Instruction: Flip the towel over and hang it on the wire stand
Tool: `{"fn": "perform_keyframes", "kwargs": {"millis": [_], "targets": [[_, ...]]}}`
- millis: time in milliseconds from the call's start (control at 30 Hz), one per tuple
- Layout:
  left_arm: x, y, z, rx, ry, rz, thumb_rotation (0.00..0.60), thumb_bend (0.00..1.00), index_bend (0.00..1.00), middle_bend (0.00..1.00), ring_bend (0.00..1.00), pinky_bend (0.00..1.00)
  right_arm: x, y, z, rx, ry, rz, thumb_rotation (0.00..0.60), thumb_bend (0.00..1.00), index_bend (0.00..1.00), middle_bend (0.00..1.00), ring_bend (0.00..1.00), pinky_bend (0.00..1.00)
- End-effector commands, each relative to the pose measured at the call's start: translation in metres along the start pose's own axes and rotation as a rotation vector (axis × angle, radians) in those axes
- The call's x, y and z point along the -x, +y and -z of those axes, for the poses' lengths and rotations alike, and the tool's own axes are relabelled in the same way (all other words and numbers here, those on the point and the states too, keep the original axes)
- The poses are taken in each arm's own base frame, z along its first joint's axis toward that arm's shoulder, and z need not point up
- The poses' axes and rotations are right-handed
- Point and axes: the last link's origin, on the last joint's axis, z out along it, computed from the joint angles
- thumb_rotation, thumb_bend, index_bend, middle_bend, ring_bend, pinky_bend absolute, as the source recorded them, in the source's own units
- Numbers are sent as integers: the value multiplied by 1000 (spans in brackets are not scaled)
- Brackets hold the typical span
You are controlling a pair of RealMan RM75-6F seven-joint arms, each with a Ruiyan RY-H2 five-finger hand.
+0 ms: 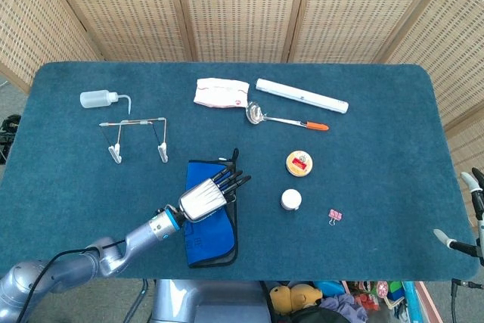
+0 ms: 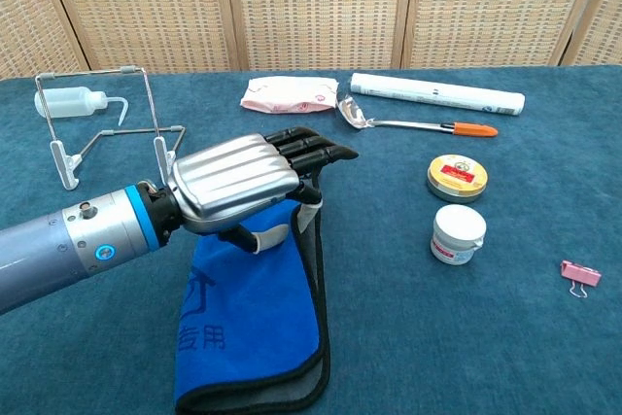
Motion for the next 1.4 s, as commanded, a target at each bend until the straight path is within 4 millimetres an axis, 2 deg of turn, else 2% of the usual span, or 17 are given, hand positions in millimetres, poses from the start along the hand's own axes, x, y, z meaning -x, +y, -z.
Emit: {"fn": "perform_keyframes", "kwargs": {"millis": [33, 267, 367, 433, 500, 533, 567, 700, 933, 1300, 1400], "targets": [[2, 2, -7, -7, -5, -5, 600, 453, 647, 0, 0, 35, 0, 0, 0, 0, -1, 0, 600, 0, 4, 0, 0, 0], [6, 8, -18, -16, -16, -13, 600, 449, 625, 0, 0, 35, 0, 1, -1, 5, -4, -3, 600, 0, 4, 0, 0, 0], [8, 11, -20, -16, -19, -18, 600, 436, 566, 0, 0, 35, 0, 1, -1, 5, -5, -6, 600, 0, 4, 0, 0, 0], [9, 13, -21, -17, -17, -23, 600, 417, 393, 0, 0, 35, 0, 1, -1, 5, -6, -7, 600, 0, 4, 0, 0, 0], [9, 13, -21, -21, -16, -29, 600, 383, 99, 0, 0, 35, -1, 1, -1, 5, -5, -8, 600, 0, 4, 0, 0, 0], [9, 13, -22, -24, -14, -31, 600, 364, 21, 0, 0, 35, -1, 1, -1, 5, -5, -9, 600, 0, 4, 0, 0, 0], [8, 13, -22, -27, -12, -30, 600, 351, 1, 0, 0, 35, -1, 1, -1, 5, -6, -9, 600, 0, 4, 0, 0, 0], [4, 13, -21, -34, 8, -13, 600, 289, 0, 0, 0, 36, -2, 2, 0, 5, -5, -12, 600, 0, 4, 0, 0, 0], [-12, 5, -15, -60, 69, 43, 600, 276, 0, 0, 0, 28, -2, 1, 0, 2, -4, -15, 600, 0, 4, 0, 0, 0], [-48, -28, 7, -169, 95, 63, 600, 276, 0, 0, 0, 20, -3, 0, 2, -5, -5, -18, 600, 0, 4, 0, 0, 0], [-55, -44, 16, -237, 80, 83, 600, 275, 9, 0, 0, 18, -4, 0, 2, -7, -3, -23, 600, 0, 4, 0, 0, 0]]}}
